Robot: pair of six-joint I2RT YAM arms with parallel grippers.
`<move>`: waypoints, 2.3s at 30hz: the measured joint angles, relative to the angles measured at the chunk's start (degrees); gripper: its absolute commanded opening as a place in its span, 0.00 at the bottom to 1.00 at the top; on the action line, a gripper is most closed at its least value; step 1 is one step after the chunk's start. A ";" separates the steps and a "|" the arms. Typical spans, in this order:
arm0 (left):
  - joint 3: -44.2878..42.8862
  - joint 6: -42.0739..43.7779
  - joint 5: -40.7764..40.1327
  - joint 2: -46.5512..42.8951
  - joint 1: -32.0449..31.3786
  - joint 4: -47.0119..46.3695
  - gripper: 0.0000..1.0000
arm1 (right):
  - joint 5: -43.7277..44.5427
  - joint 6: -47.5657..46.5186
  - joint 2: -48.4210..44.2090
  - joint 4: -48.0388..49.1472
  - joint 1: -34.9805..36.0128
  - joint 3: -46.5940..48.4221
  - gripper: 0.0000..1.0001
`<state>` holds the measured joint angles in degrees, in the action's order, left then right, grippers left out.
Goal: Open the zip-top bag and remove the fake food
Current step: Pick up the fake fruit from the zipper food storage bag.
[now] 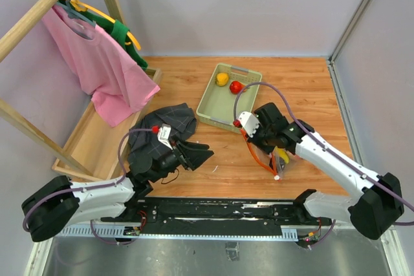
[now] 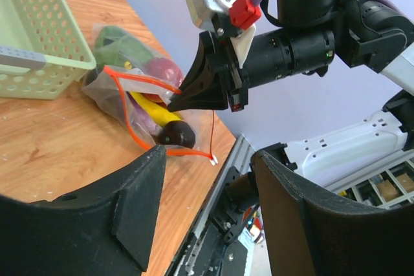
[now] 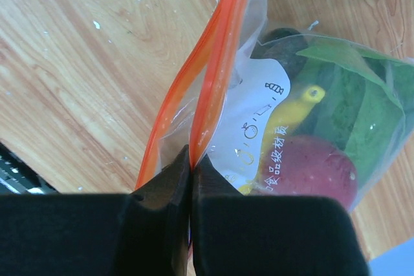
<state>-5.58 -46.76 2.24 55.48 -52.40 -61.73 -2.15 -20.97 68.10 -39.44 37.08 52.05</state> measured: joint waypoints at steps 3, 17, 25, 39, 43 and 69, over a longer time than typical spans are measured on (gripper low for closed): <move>-0.02 -0.11 -0.72 1.49 -1.44 -2.05 0.61 | -3.74 0.37 -2.29 -0.33 -1.88 0.00 0.01; -5.88 -1.09 -2.08 19.37 -8.76 -13.14 0.44 | -13.27 0.66 -10.60 -0.70 -4.48 -0.79 0.01; -10.69 -1.38 -4.37 29.40 -12.28 -17.68 0.41 | -16.22 0.81 -12.44 -0.57 -5.55 -1.36 0.01; -23.43 -1.90 -8.59 46.38 -16.24 -17.73 0.42 | -18.71 1.05 -13.07 0.17 -5.68 -1.90 0.01; -26.49 -2.91 -9.55 51.12 -17.40 -17.22 0.43 | -19.02 1.03 -13.53 0.20 -5.77 -2.14 0.01; -34.01 -3.43 -9.86 60.00 -19.04 -10.58 0.51 | -26.32 -7.56 -15.02 -4.85 -7.93 -2.62 0.58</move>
<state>-39.59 -50.19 -7.62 115.48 -71.44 -72.31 -28.47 -28.53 53.08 -44.29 29.15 49.43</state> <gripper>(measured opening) 0.499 0.506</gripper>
